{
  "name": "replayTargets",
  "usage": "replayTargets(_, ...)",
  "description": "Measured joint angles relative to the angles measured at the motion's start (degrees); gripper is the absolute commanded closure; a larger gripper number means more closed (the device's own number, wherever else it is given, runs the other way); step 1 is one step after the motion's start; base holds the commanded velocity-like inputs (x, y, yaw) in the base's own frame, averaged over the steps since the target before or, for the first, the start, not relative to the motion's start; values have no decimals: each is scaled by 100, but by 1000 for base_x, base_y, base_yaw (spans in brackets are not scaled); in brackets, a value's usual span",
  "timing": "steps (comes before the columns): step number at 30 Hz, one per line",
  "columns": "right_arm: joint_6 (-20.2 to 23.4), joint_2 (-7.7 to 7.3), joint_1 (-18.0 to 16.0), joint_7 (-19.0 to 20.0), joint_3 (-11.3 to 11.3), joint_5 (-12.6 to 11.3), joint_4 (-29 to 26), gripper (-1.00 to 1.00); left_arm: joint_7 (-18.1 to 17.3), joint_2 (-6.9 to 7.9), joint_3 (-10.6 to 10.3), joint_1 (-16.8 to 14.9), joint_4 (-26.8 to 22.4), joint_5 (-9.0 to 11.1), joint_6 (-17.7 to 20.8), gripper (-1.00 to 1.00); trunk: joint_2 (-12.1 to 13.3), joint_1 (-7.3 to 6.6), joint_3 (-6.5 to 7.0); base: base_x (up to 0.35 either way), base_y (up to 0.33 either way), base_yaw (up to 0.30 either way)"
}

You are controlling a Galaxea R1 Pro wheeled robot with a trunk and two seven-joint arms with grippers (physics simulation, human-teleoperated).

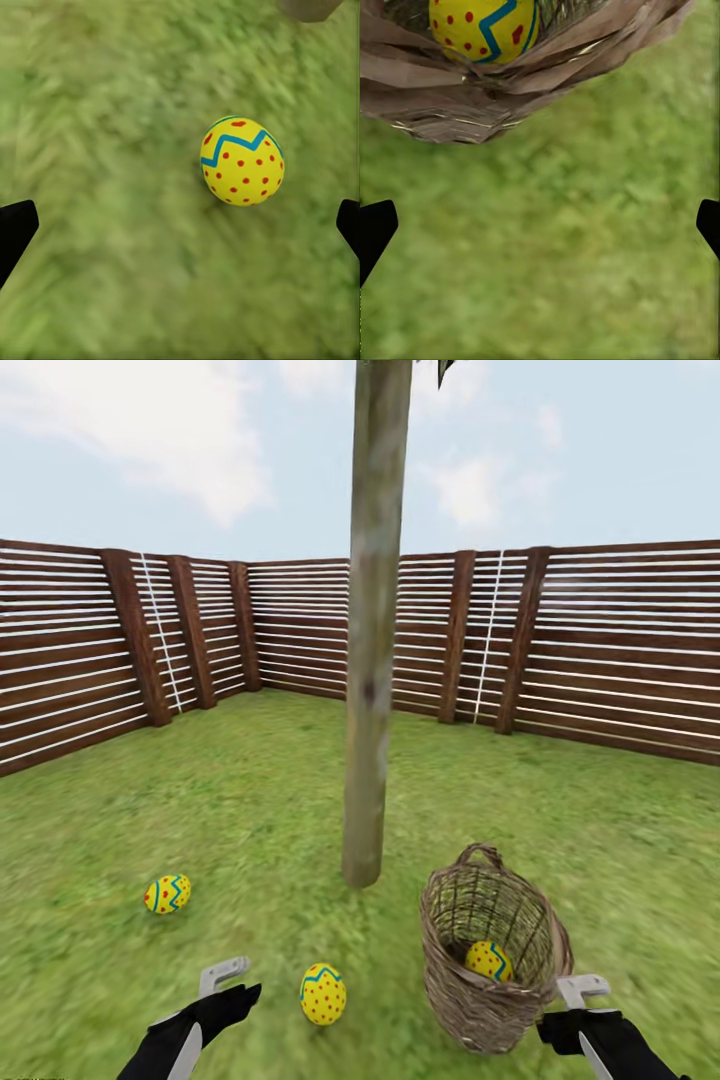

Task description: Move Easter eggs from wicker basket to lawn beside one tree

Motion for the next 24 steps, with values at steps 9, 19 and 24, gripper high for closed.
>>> replayTargets(9, -22, 1, 0, -41, 384, -2, 28, -100, 1, -1, -7, 1, -1, -4, 1, -100, 361, -198, 162, 0, -2, 238)
replayTargets(19, -88, -14, 0, -39, 412, -8, 30, -100, 1, 0, 1, 0, -1, 3, -11, -100, 762, -417, 341, -10, 0, 288)
replayTargets(24, -90, -13, 0, -39, 412, -12, 29, -100, -5, -6, -2, -3, -2, 3, -13, -100, 963, -524, 431, -208, 76, 291)
